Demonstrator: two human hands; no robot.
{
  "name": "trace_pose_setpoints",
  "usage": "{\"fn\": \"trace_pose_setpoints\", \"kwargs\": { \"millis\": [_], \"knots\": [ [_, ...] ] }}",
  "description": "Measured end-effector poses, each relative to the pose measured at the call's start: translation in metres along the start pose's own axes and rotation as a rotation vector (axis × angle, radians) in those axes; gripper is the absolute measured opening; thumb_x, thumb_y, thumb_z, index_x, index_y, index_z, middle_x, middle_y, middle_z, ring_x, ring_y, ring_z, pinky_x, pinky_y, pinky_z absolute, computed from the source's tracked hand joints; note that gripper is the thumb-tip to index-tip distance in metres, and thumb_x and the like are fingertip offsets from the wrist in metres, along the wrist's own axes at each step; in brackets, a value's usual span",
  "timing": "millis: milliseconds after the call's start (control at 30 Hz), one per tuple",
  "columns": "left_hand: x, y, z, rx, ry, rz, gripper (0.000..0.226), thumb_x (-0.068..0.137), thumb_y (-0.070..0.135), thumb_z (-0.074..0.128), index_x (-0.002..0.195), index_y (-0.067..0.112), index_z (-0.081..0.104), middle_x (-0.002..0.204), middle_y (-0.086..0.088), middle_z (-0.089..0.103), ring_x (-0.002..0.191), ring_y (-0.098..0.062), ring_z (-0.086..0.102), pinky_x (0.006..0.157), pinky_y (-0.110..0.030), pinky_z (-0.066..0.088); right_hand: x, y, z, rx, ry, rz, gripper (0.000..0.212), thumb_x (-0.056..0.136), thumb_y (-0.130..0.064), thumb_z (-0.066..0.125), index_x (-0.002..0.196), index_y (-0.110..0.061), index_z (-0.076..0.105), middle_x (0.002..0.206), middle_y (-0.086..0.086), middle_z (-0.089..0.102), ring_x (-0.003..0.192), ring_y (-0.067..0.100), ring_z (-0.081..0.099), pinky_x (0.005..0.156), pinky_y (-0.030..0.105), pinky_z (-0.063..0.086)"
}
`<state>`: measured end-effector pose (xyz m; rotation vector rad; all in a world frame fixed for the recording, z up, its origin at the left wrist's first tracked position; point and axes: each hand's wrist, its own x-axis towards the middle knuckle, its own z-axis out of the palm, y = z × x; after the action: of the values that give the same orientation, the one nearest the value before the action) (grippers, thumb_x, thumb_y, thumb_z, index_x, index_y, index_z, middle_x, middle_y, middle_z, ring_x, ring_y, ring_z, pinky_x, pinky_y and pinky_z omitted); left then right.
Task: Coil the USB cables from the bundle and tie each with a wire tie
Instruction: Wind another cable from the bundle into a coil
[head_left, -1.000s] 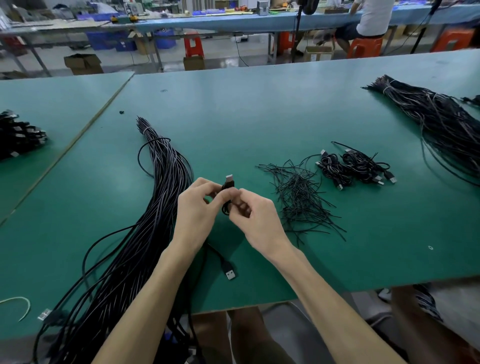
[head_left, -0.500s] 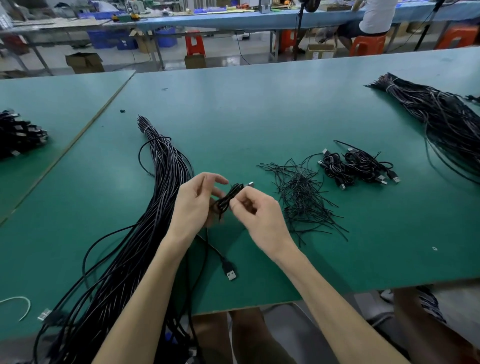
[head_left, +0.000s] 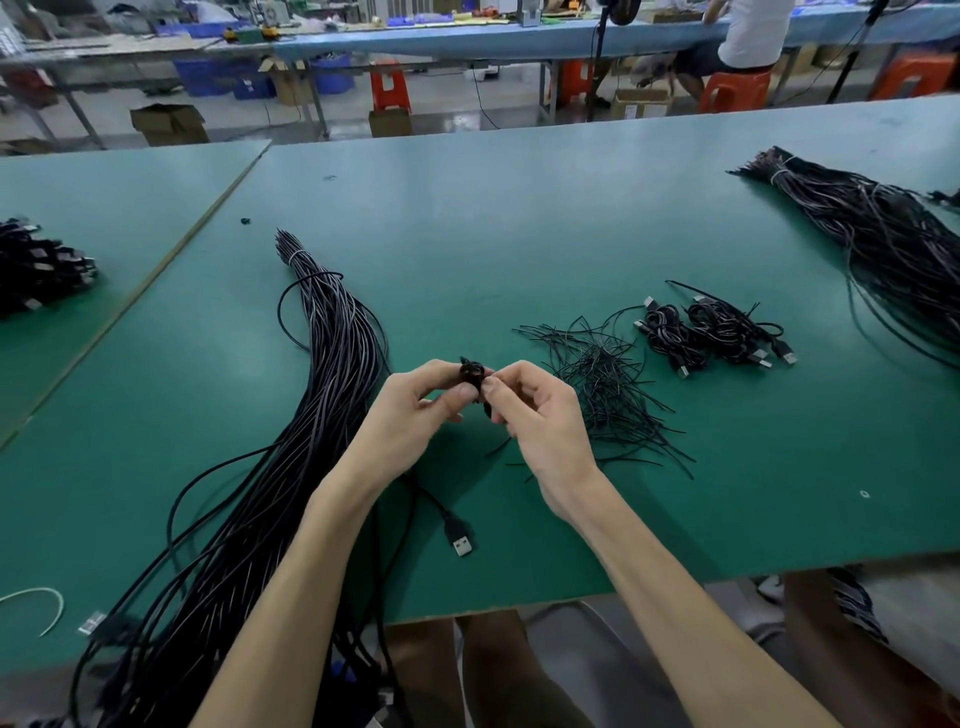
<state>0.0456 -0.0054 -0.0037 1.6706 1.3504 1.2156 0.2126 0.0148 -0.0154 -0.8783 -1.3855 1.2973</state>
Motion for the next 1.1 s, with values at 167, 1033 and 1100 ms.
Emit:
{"fn": "trace_pose_setpoints", "kwargs": {
  "millis": [167, 1033, 1100],
  "knots": [
    [-0.004, 0.004, 0.005, 0.144, 0.121, -0.005, 0.036, 0.1, 0.04, 0.056, 0.072, 0.02, 0.067, 0.067, -0.011, 0.065, 0.06, -0.02, 0.054, 0.06, -0.04, 0.044, -0.004, 0.001, 0.005, -0.254, -0.016, -0.119, 0.02, 0.099, -0.013, 0.066, 0.08, -0.008, 0.062, 0.066, -0.008, 0.056, 0.064, 0.009, 0.047, 0.062, 0.033, 0.043],
    [-0.001, -0.002, -0.002, -0.013, 0.059, -0.002, 0.014, 0.092, 0.01, 0.071, 0.104, 0.01, 0.079, 0.097, -0.009, 0.077, 0.078, -0.013, 0.067, 0.061, -0.039, 0.053, -0.002, 0.002, 0.002, -0.171, -0.016, -0.051, 0.018, 0.1, -0.015, 0.066, 0.086, -0.003, 0.065, 0.07, 0.003, 0.062, 0.065, 0.023, 0.052, 0.066, 0.039, 0.046],
    [-0.002, -0.003, 0.0, 0.119, 0.105, -0.008, 0.02, 0.097, 0.028, 0.067, 0.088, 0.013, 0.077, 0.071, -0.018, 0.068, 0.055, -0.018, 0.053, 0.051, -0.041, 0.041, -0.005, 0.001, 0.005, -0.239, -0.032, -0.107, 0.02, 0.1, -0.012, 0.065, 0.081, -0.004, 0.06, 0.069, -0.003, 0.066, 0.064, 0.018, 0.059, 0.064, 0.033, 0.052]
  ]
}}
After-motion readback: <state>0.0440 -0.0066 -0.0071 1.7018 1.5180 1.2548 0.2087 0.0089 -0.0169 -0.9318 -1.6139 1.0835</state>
